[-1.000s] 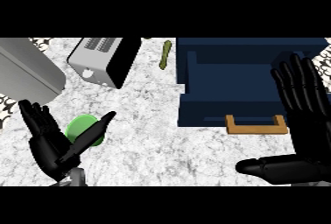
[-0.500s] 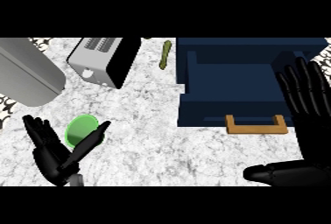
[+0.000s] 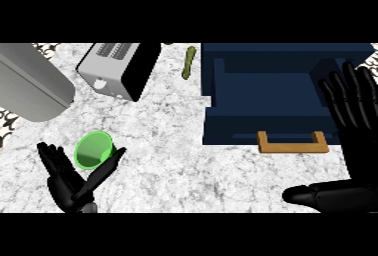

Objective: Pick up the cup, place it into the drawer and close the drawer

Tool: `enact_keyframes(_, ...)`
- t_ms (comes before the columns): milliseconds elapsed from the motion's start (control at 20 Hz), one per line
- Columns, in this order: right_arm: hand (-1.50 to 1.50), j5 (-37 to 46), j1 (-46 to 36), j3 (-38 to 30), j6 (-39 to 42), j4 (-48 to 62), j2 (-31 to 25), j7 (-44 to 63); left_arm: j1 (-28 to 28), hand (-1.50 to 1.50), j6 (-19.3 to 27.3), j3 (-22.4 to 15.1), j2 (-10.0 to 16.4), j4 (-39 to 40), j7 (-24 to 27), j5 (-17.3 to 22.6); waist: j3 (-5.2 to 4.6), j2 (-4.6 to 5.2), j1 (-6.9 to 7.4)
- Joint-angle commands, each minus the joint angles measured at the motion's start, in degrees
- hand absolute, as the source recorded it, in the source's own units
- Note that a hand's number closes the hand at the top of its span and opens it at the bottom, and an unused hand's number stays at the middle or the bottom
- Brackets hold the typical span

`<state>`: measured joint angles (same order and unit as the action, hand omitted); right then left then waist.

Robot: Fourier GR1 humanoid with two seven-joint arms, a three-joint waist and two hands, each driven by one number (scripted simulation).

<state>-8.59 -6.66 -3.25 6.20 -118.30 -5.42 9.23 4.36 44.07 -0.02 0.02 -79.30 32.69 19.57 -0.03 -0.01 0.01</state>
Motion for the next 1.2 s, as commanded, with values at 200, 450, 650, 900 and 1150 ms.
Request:
enact_keyframes(200,-1.50,-0.65,1.60,-0.18,-0.26,-2.36,0.79,0.37,-1.91,-1.50,-3.12,2.99,-0.02,7.18,6.55,5.07,0.02,-0.01,-0.03)
enact_keyframes(450,-1.50,0.89,2.35,0.67,1.30,0.16,0.68,-2.34,-0.87,-1.50,-4.75,3.07,-0.02,11.16,12.66,9.01,0.02,-0.01,0.01)
enact_keyframes(650,-1.50,-1.10,-0.69,-0.80,0.67,-1.64,-0.49,3.03,-5.08,-1.50,-8.31,6.18,-0.02,19.44,16.01,10.55,0.01,0.01,-0.05)
enact_keyframes(900,-1.50,-2.11,0.88,-1.69,1.51,-1.33,-0.53,1.34,-9.19,-1.50,-9.73,6.34,-0.01,26.89,20.39,12.78,0.00,0.03,-0.24)
enact_keyframes(1150,-1.50,2.33,5.42,3.86,2.26,-1.59,2.13,-2.80,-8.95,-1.50,-16.01,10.88,1.36,30.13,21.83,11.81,0.01,0.03,-0.16)
